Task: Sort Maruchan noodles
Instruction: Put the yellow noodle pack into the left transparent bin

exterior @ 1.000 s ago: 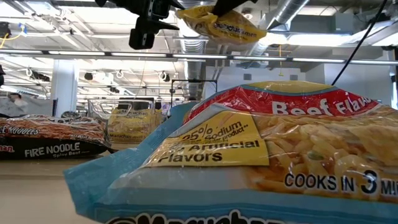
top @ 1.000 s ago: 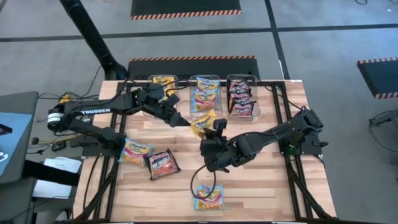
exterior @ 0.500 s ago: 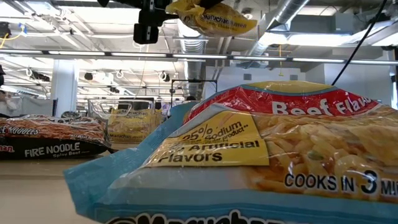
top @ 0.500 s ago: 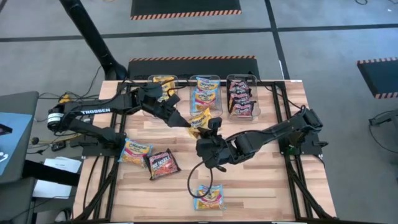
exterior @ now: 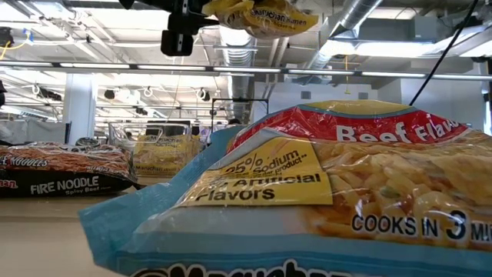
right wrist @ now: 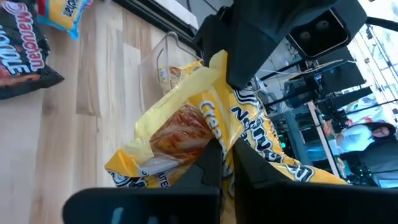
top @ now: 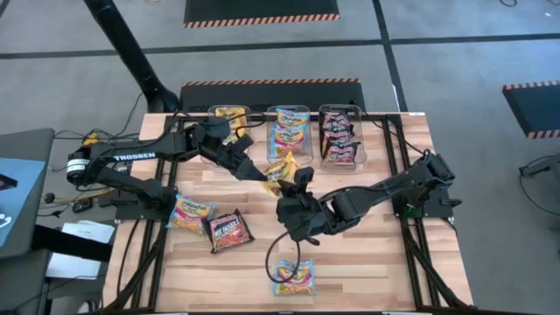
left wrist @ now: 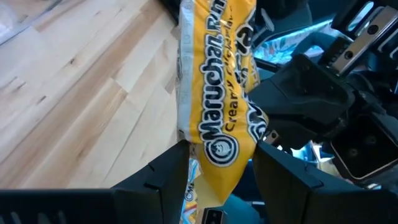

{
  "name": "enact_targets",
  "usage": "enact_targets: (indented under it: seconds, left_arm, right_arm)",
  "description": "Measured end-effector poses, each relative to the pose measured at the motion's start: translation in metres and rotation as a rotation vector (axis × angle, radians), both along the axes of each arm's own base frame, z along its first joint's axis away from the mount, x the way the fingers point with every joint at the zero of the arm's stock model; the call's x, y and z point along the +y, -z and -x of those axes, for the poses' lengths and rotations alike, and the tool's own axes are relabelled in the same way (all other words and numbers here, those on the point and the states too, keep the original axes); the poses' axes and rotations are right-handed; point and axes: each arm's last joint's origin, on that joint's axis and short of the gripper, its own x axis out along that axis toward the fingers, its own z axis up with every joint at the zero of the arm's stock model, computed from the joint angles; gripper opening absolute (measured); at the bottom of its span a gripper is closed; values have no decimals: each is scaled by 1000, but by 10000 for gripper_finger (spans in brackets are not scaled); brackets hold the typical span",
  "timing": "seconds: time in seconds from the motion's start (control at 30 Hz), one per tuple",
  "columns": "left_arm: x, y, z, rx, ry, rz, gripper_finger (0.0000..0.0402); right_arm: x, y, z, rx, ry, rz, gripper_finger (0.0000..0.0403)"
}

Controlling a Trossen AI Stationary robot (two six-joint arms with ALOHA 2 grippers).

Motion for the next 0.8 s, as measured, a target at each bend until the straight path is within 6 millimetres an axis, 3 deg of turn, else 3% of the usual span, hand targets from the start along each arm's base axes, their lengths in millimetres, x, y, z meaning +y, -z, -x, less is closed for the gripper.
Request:
enact_targets:
  seconds: [0.3, 0.63, 0.8]
  left_arm:
    - [-3, -3, -2, -38, 24, 0, 167]
    - [-2, -3, -2, -52, 14, -48, 165]
    - [-2, -3, -2, -60, 21, -79, 128]
  right_arm:
    - [-13, 0, -6, -7, 0, -43, 19]
    - [-12, -3, -9, -25, -37, -66, 18]
    - [-13, -3, -10, -26, -40, -72, 18]
